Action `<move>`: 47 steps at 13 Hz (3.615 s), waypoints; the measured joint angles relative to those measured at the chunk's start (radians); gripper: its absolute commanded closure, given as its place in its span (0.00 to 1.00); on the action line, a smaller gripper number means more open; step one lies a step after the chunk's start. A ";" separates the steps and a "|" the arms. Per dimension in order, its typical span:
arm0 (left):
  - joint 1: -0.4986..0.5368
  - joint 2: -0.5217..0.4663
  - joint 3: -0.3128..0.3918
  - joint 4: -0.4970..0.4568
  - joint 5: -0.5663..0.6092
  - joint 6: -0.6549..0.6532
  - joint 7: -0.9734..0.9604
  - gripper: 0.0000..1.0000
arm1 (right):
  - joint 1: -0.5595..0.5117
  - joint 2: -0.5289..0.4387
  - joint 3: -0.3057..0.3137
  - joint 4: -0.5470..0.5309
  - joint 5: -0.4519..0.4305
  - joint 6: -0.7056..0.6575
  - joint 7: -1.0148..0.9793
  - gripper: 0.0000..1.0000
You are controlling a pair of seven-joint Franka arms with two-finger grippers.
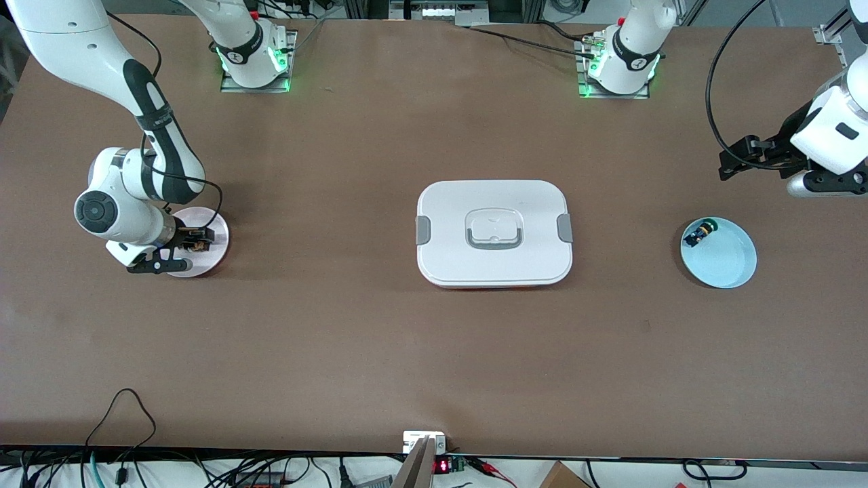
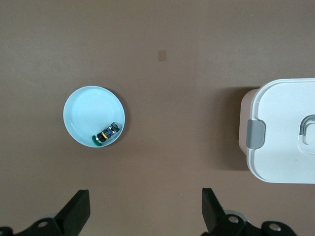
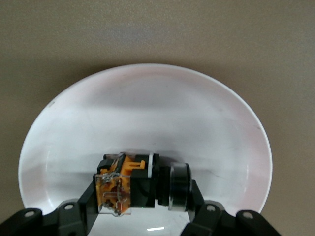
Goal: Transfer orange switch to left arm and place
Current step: 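Lower the right gripper and grasp the orange switch, then lift the orange switch with the right gripper and carry it above the box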
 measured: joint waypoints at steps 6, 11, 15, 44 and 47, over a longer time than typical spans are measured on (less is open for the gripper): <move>0.000 0.000 0.000 0.000 0.000 0.000 0.000 0.00 | -0.022 -0.010 0.000 0.004 0.000 0.009 -0.150 0.95; 0.000 0.000 0.000 0.000 0.000 0.000 0.000 0.00 | -0.022 -0.098 0.044 0.008 0.000 0.003 -0.158 1.00; 0.000 0.000 0.000 0.000 0.000 0.000 0.000 0.00 | -0.020 -0.204 0.115 0.033 0.002 -0.114 -0.159 1.00; 0.190 0.078 0.006 -0.070 -1.017 -0.408 0.001 0.00 | 0.228 -0.384 0.575 0.391 0.825 -0.185 -0.693 1.00; 0.193 0.084 -0.001 -0.102 -1.179 -0.369 0.021 0.00 | 0.238 -0.371 0.576 0.386 1.024 -0.186 -0.890 1.00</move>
